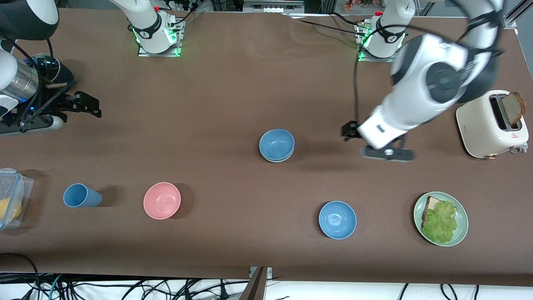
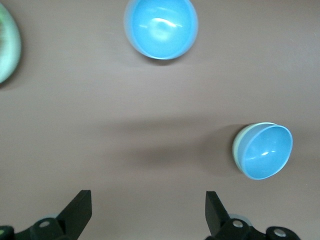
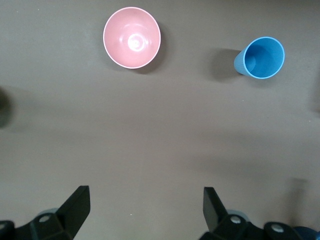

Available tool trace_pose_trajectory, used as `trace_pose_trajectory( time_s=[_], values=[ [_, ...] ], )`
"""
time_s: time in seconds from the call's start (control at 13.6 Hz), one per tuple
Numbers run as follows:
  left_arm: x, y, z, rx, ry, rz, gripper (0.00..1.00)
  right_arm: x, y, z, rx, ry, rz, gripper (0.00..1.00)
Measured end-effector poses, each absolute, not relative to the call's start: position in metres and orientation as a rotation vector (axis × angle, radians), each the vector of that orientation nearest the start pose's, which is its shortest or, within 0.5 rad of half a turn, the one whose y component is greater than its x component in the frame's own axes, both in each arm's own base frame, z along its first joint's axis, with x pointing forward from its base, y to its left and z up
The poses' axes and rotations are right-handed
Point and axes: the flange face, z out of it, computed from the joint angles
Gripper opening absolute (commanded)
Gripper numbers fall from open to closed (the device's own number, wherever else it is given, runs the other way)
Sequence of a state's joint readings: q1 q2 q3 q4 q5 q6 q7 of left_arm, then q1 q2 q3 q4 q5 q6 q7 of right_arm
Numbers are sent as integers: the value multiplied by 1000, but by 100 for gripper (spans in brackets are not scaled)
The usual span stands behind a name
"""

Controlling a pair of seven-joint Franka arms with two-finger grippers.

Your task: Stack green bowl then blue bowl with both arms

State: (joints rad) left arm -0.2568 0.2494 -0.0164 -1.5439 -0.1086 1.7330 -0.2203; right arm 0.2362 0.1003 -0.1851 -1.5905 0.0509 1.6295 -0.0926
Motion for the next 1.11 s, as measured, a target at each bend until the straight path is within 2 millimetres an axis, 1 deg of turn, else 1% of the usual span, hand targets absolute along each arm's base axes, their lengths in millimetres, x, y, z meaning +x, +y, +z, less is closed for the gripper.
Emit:
trace_pose_trajectory(
  time_s=[0.07,0.15,0.22,0.29,0.37,0.44,0.59,0.74,0.88,1.11],
  values=[
    [605,-146,526,-3228,69,172,100,584,40,564,-3099,-217,91,100],
    [604,-117,547,-3231,104,184,100,585,40,564,-3099,-216,91,100],
    [603,-93,564,-3236,134,175,100,585,40,564,-3099,-216,91,100],
    [600,-73,576,-3240,140,155,100,585,39,564,-3099,-215,91,100],
    [595,-56,584,-3243,118,146,100,585,39,564,-3100,-214,91,100],
    [588,-43,586,-3238,96,148,100,585,38,564,-3100,-212,91,100],
    [569,-28,582,-3177,75,167,100,585,38,564,-3100,-211,84,100],
    [555,-25,587,-3153,76,149,100,586,38,565,-3101,-211,71,100],
    [550,-25,592,-3144,78,134,100,587,39,566,-3101,-213,58,100],
    [550,-25,590,-3142,59,134,100,588,40,567,-3101,-216,45,100]
  ],
)
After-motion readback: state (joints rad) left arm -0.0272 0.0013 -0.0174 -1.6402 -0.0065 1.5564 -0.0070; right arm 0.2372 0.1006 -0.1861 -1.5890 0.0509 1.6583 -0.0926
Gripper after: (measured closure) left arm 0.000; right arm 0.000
